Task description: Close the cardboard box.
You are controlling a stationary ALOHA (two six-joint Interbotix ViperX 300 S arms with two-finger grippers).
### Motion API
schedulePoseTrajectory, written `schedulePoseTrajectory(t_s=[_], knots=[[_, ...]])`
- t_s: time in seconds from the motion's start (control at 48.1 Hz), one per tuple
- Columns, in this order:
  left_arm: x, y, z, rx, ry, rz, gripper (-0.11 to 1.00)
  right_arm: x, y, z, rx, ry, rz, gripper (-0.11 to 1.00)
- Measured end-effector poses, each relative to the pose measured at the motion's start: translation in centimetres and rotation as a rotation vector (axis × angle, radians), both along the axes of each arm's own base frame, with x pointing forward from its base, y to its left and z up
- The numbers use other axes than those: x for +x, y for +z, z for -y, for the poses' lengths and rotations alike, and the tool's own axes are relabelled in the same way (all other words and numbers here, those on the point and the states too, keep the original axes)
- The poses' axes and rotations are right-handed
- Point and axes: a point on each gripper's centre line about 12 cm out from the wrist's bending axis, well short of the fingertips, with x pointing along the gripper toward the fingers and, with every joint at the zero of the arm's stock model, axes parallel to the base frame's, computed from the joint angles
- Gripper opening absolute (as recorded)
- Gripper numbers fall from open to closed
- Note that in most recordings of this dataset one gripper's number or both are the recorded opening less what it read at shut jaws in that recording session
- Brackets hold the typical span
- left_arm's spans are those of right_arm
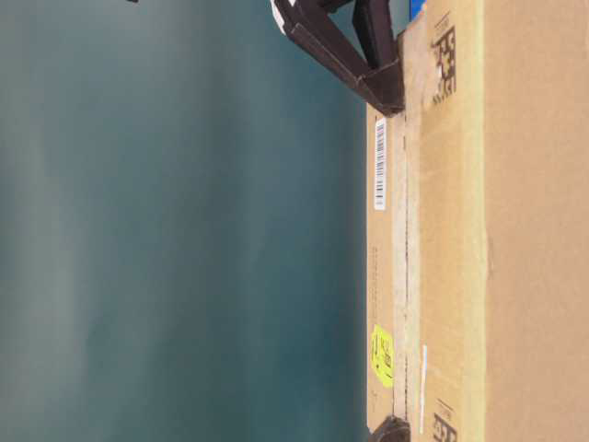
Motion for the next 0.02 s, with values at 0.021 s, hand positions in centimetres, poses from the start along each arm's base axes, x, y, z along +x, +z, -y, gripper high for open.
schedulePoseTrajectory(t_s=[0.021], knots=[[0.00, -0.04, 0.00, 0.000, 0.000, -0.002, 0.00, -0.03, -0.03, 0.00, 0.001, -0.001, 0.000, 0.00]])
